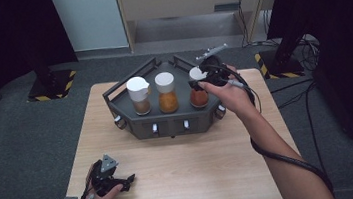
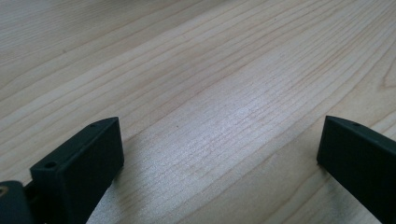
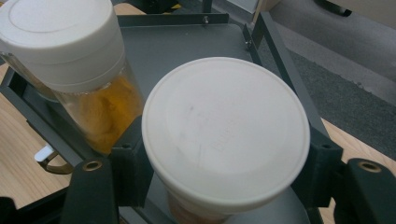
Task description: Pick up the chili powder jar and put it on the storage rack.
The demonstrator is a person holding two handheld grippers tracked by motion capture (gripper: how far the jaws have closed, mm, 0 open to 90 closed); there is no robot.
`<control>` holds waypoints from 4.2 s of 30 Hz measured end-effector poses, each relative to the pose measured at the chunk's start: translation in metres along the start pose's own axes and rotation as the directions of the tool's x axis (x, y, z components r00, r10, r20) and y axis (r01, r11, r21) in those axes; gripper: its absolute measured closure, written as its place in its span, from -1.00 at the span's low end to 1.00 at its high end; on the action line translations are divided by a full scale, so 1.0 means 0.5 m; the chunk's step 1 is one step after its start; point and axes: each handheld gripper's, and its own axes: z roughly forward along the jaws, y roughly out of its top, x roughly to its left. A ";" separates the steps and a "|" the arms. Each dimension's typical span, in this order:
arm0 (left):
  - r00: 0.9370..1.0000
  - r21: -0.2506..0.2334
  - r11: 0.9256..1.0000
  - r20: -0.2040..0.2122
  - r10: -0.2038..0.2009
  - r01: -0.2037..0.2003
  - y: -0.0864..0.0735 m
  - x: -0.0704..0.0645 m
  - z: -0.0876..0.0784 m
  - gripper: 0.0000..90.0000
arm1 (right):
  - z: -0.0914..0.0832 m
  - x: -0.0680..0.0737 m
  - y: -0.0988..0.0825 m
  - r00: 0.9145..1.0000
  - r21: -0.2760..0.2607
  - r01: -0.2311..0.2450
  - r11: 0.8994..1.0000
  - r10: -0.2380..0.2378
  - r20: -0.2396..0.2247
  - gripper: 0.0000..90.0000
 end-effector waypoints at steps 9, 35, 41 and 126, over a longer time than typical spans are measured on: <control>1.000 0.000 1.000 0.000 -0.001 0.001 0.000 0.000 0.000 -1.00 | 0.006 -0.001 -0.005 1.000 0.009 -0.003 1.000 0.003 0.002 -0.25; 1.000 0.000 1.000 -0.001 -0.001 0.001 0.000 -0.001 0.000 -1.00 | 0.007 -0.012 -0.019 1.000 0.001 -0.011 1.000 0.011 -0.021 -0.61; 1.000 0.002 1.000 -0.001 0.001 -0.001 0.000 -0.001 0.000 -1.00 | -0.011 -0.002 -0.040 1.000 -0.034 -0.001 0.999 0.001 0.007 -0.80; 1.000 0.000 1.000 -0.003 -0.001 0.001 0.000 -0.002 0.000 -1.00 | -0.029 0.086 -0.403 0.997 0.055 -0.033 0.998 0.036 -0.069 -0.91</control>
